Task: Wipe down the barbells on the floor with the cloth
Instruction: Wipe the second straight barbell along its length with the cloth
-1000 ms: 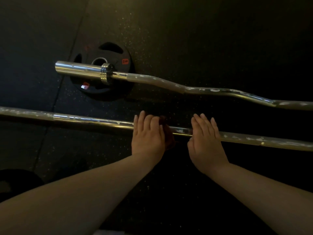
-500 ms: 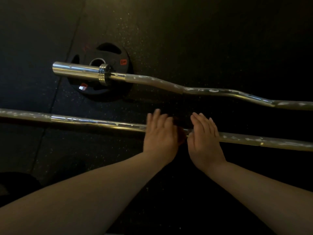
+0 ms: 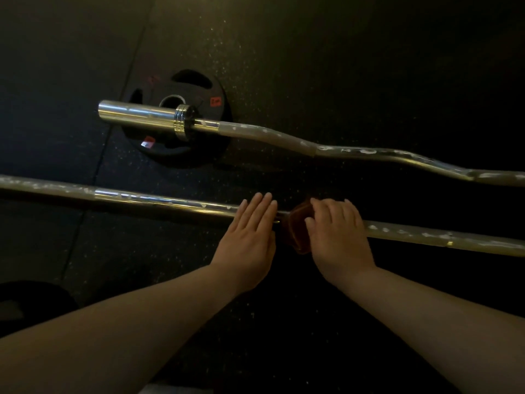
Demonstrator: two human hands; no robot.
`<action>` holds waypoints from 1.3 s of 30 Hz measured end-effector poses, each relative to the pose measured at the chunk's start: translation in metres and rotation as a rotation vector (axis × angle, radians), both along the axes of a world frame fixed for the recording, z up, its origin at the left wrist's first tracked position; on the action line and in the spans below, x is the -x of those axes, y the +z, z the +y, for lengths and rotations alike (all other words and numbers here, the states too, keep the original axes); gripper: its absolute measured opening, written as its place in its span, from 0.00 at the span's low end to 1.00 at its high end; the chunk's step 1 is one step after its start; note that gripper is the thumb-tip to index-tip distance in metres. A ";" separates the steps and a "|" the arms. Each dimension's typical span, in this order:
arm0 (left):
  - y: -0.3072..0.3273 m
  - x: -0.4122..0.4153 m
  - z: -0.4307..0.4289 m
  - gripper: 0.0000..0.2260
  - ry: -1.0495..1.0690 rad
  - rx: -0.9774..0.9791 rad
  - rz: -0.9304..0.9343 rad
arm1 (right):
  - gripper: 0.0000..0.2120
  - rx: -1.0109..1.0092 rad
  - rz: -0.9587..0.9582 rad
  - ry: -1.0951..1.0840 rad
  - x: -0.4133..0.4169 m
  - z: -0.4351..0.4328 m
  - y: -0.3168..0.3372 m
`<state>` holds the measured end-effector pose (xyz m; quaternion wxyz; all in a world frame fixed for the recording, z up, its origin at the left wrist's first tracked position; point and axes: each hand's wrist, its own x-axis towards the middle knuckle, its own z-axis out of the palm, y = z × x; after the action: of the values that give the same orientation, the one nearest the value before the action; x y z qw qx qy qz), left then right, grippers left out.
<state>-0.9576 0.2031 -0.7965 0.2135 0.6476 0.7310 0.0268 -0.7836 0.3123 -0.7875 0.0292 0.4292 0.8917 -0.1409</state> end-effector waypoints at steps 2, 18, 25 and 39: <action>0.000 -0.002 0.001 0.27 0.007 0.011 0.016 | 0.25 0.038 0.000 0.011 0.018 -0.015 0.000; 0.008 0.005 -0.002 0.33 0.041 0.058 -0.018 | 0.28 -0.004 -0.034 0.300 0.031 -0.017 -0.009; 0.007 0.010 -0.005 0.30 0.036 0.025 -0.036 | 0.25 -0.035 -0.008 0.043 0.004 -0.017 0.000; 0.003 -0.036 0.016 0.34 -0.071 -0.039 -0.045 | 0.34 0.477 0.381 -0.115 0.010 -0.010 -0.004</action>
<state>-0.9216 0.2189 -0.7937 0.2182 0.6762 0.7020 0.0481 -0.7931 0.3022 -0.7913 -0.0466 0.4257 0.7972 -0.4256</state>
